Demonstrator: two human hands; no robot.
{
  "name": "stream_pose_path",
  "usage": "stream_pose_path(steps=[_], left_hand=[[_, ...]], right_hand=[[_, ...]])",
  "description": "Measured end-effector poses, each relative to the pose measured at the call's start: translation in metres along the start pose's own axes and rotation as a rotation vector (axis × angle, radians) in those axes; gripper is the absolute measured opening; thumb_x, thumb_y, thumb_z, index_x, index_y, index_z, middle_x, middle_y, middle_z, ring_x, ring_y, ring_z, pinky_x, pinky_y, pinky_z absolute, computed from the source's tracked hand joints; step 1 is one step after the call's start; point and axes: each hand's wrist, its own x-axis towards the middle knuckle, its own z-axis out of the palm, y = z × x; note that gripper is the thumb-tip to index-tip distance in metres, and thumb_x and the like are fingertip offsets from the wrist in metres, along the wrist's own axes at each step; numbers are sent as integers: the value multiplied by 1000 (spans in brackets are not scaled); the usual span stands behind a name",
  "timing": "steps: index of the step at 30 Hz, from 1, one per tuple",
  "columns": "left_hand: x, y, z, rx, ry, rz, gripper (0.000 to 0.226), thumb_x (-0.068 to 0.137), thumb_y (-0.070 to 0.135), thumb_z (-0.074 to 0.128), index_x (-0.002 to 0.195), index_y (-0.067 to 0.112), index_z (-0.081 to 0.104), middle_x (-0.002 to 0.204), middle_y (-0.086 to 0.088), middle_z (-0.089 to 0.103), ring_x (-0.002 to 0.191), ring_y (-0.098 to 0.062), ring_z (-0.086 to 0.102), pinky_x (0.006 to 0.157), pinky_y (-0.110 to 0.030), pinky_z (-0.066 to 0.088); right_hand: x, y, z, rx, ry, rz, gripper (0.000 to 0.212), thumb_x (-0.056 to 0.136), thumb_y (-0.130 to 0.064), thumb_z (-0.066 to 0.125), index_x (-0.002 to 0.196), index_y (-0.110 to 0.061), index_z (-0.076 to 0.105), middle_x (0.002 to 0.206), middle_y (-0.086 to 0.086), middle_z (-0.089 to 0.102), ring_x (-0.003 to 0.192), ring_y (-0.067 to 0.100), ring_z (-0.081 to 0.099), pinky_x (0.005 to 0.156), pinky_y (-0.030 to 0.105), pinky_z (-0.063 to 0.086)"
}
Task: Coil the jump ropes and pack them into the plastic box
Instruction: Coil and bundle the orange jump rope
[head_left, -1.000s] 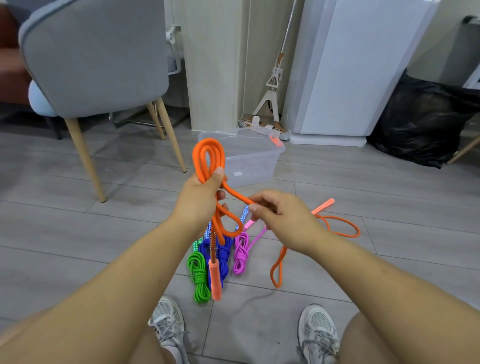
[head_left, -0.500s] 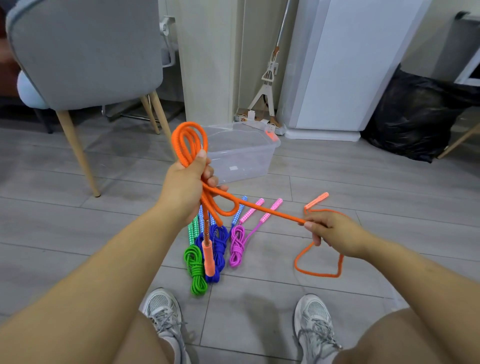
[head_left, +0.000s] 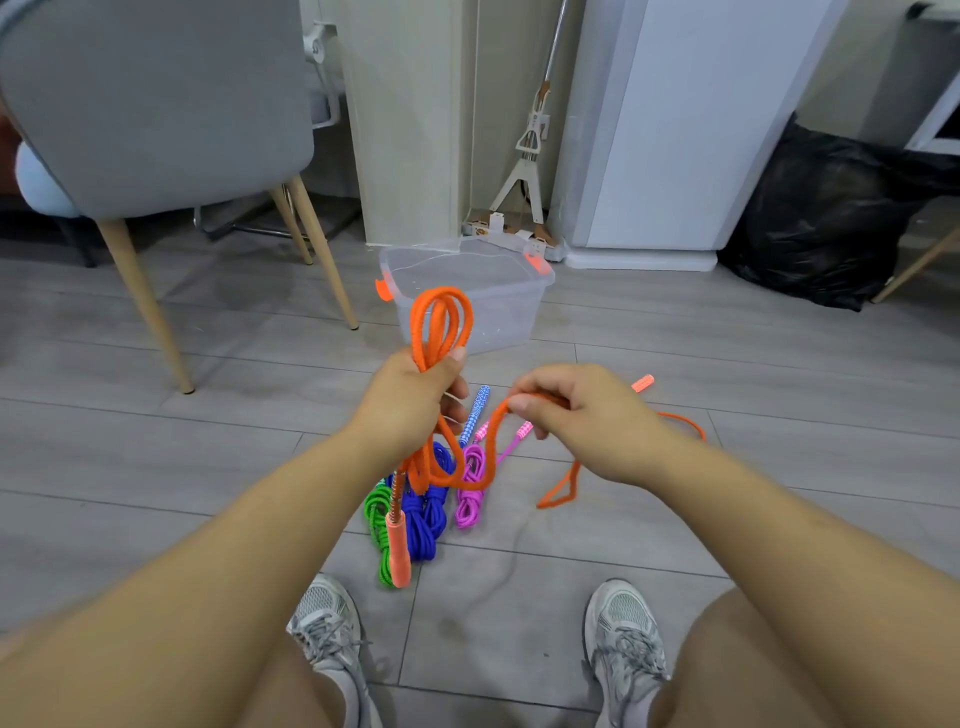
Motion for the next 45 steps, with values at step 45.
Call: stream_pose_path(steps=[45], left_hand=[[2,6,-11,-347,-24,-98,35,90,18,60,65,22,37,45,6,27,36,-8,27,39,-16,29]], right_hand=[[1,21,7,137,218,-26,23,92,-23,56,87,-45,55,67,0,60,70,18,58,68,29,45]])
